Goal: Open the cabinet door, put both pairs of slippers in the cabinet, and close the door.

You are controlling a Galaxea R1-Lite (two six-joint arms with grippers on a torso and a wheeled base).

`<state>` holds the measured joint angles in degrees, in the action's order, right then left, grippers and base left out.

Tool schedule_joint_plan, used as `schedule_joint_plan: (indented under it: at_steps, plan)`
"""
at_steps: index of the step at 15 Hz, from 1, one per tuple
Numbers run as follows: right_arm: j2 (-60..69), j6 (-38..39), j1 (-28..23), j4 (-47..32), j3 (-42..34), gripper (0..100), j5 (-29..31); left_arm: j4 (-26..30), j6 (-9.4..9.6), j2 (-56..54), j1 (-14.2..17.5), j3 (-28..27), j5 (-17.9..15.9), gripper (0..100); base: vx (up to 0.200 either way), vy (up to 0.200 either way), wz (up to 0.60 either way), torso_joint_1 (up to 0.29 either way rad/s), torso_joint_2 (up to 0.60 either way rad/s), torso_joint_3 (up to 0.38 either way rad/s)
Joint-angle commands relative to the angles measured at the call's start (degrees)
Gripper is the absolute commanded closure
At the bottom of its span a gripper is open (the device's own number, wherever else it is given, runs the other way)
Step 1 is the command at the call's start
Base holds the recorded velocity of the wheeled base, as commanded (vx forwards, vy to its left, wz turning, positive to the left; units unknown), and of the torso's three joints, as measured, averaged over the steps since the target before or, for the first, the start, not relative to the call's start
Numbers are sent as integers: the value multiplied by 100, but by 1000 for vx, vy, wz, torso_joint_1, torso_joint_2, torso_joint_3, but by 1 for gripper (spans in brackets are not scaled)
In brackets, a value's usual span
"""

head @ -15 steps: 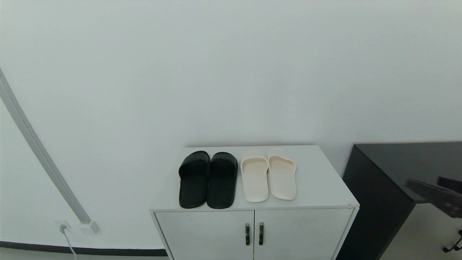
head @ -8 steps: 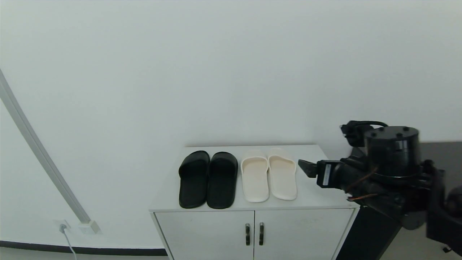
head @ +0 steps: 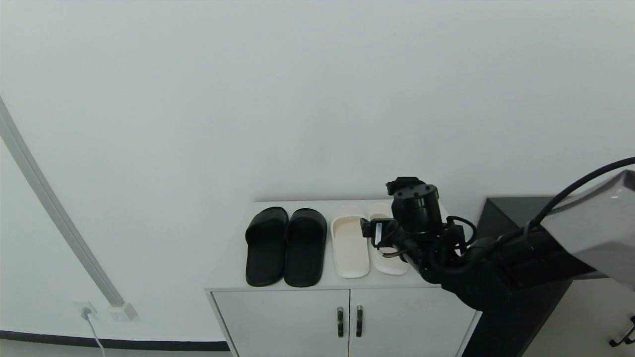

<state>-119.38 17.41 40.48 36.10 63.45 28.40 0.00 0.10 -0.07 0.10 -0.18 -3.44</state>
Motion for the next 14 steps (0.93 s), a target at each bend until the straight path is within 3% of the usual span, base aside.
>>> schedule_joint_plan:
  at_steps: [1, 10, 14]
  plan:
    - [-718, -27, 12, 3, 528, 0, -2, 0, -10, 7, -1, 1, 1, 100, 0, 0, 0, 0, 0, 0]
    - [-1957, -484, -208, -24, 2127, 0, 7, 0, -19, 7, -1, 1, 1, 100, 0, 0, 0, 0, 0, 0]
    - [-2115, -502, -322, -59, 2426, 0, 7, 0, -27, 7, -1, 1, 1, 100, 0, 0, 0, 0, 0, 0]
